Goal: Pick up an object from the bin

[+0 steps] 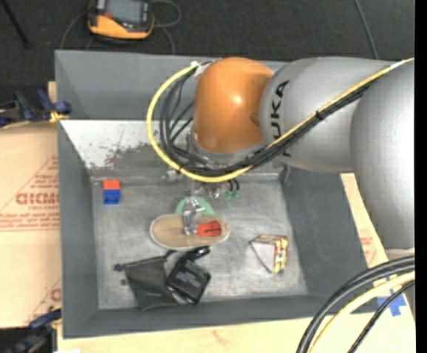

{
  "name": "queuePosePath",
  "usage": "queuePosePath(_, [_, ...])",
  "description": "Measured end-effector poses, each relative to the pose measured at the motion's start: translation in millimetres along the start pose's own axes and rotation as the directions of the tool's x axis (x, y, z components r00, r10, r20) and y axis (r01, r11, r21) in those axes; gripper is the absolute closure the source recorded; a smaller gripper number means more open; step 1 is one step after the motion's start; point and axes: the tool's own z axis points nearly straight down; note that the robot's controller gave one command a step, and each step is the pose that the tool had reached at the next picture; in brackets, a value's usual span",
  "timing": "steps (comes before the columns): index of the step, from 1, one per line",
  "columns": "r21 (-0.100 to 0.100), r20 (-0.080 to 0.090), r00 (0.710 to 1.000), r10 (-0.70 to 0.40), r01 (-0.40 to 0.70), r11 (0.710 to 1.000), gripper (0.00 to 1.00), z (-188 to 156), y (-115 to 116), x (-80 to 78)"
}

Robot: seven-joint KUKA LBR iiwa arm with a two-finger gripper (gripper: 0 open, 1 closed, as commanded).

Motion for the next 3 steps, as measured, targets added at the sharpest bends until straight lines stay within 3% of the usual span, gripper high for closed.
queuePosePath(1, [0.003, 0.009, 0.995, -0.096, 0.096, 0.995, 0.0, 64.9, 4.2, 5.6])
queuePosePath(2, [-0.004, -0.013, 0.985, -0.174, 0.174, 0.985, 1.0, 74.8, 6.0, -0.9])
queuePosePath(3, [-0.004, -0.017, 0.983, -0.183, 0.183, 0.983, 1.0, 73.6, 5.7, -0.5])
